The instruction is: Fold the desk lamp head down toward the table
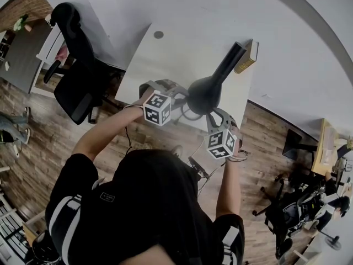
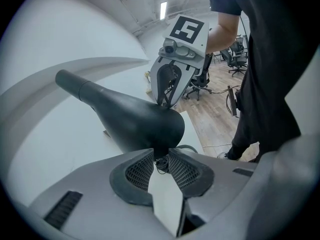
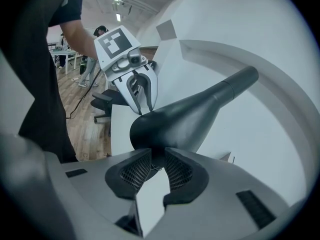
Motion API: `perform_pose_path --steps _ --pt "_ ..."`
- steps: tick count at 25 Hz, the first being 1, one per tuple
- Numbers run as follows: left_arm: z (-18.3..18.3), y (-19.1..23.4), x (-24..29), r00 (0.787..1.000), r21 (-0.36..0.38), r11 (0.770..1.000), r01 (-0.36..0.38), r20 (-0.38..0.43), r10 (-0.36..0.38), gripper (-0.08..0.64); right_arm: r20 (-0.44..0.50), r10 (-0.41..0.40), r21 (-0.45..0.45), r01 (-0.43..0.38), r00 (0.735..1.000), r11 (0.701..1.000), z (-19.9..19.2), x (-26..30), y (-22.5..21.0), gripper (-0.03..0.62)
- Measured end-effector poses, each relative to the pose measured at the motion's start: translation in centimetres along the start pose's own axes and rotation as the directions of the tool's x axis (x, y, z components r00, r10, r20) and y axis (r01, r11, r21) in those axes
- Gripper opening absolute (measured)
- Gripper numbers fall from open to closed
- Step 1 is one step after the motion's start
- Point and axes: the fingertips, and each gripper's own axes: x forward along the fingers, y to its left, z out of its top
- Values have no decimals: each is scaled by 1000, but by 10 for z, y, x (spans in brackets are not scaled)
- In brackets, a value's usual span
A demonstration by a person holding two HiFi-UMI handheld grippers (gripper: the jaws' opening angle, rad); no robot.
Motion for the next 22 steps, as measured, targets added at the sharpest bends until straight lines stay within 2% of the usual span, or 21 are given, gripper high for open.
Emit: perform_pose_path --steps 4,11,16,19,22 --pt "-1 0 1 1000 -16 1000 -7 1 7 109 4 -2 5 1 1000 1000 0 1 0 97" --pt "2 -6 -5 999 -101 994 -31 31 34 107 -30 -14 25 14 999 1000 -6 0 6 97" --pt "2 -8 -19 996 -184 981 -52 61 64 104 -2 -31 146 31 1000 989 -2 -12 12 88" --pt "7 -5 -35 989 -293 954 -58 117 96 97 36 -57 242 46 998 969 11 -27 8 71" --pt "21 8 -58 965 -441 896 -52 209 158 84 96 -111 346 71 989 936 32 -44 -3 57"
